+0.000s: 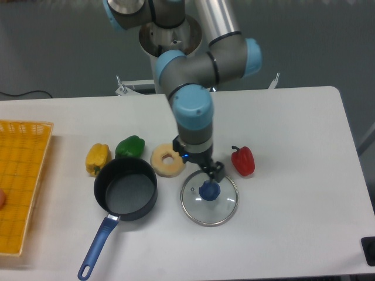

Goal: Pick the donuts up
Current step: 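Move the gripper from the glass lid over to the beige donut, then lower the gripper onto the beige donut and close on it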

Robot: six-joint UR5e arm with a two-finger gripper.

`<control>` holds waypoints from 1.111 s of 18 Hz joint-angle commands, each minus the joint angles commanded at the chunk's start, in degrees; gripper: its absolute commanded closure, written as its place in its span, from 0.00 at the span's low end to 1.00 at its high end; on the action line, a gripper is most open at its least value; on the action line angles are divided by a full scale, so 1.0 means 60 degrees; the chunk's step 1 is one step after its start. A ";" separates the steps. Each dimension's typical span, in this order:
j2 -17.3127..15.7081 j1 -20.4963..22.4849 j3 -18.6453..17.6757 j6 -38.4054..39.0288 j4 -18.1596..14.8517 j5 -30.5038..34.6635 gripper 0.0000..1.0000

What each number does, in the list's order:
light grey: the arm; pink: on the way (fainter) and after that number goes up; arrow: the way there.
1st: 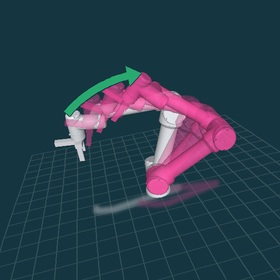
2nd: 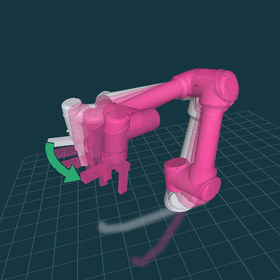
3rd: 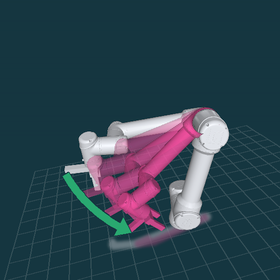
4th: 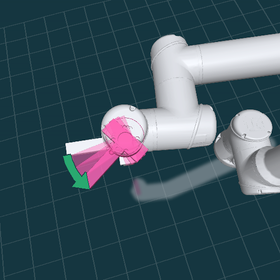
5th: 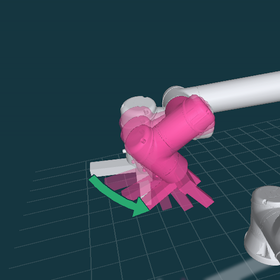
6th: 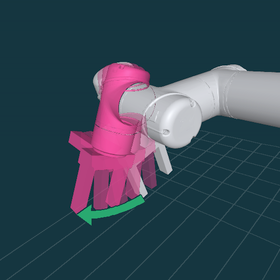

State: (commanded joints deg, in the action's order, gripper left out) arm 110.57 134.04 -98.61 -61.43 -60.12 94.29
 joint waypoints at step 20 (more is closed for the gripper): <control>0.0395 -0.0851 -0.0879 -0.2784 0.0059 0.0354 0.00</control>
State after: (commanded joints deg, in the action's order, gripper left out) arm 112.94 128.94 -103.89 -78.13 -59.77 96.42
